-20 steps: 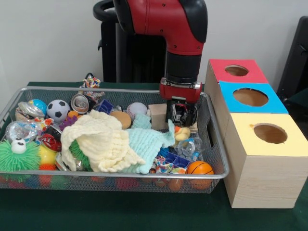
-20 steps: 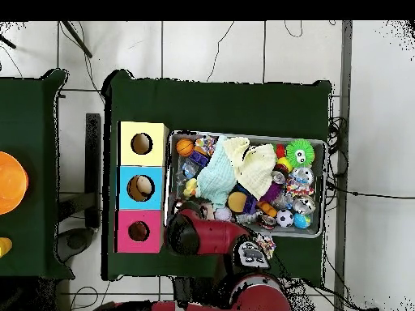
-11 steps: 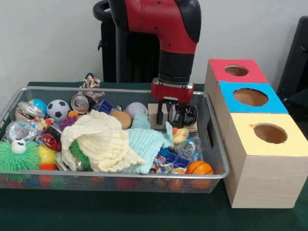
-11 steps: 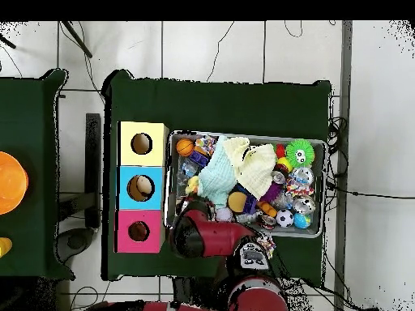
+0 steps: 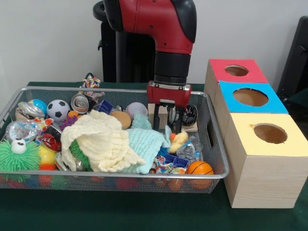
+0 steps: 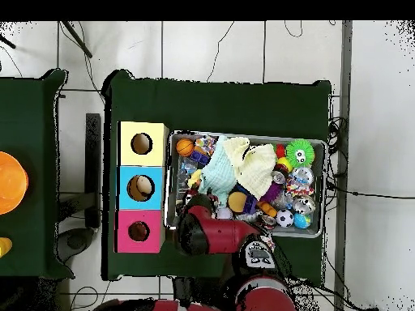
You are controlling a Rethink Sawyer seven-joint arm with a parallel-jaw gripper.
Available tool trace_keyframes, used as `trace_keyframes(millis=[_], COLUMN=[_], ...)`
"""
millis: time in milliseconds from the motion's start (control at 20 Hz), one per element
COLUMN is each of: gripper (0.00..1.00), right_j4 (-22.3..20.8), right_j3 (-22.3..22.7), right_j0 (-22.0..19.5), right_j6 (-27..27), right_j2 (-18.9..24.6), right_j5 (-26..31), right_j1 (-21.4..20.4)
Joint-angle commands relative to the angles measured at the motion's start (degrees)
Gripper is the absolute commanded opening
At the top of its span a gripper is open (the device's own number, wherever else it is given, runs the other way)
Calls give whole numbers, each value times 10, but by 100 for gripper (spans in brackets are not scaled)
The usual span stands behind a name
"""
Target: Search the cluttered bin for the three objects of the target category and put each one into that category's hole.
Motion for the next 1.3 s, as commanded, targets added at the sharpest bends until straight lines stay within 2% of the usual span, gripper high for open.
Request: trace_keyframes(millis=[50,300,600,750,1000,1300], gripper=[100,100,100,100,100,100], right_j4=[-8,-6,9,17,44,91], right_j3=[-25,-11,2,9,24,32], right_j0=[-49,-83,-101,-116,-165,-171], right_j6=[81,84,90,114,189,215], right_j2=[88,133,169,196,285,312], right_j5=[29,49,67,43,-19,-42], right_j1=[-5,-6,-23,-22,-4,-1])
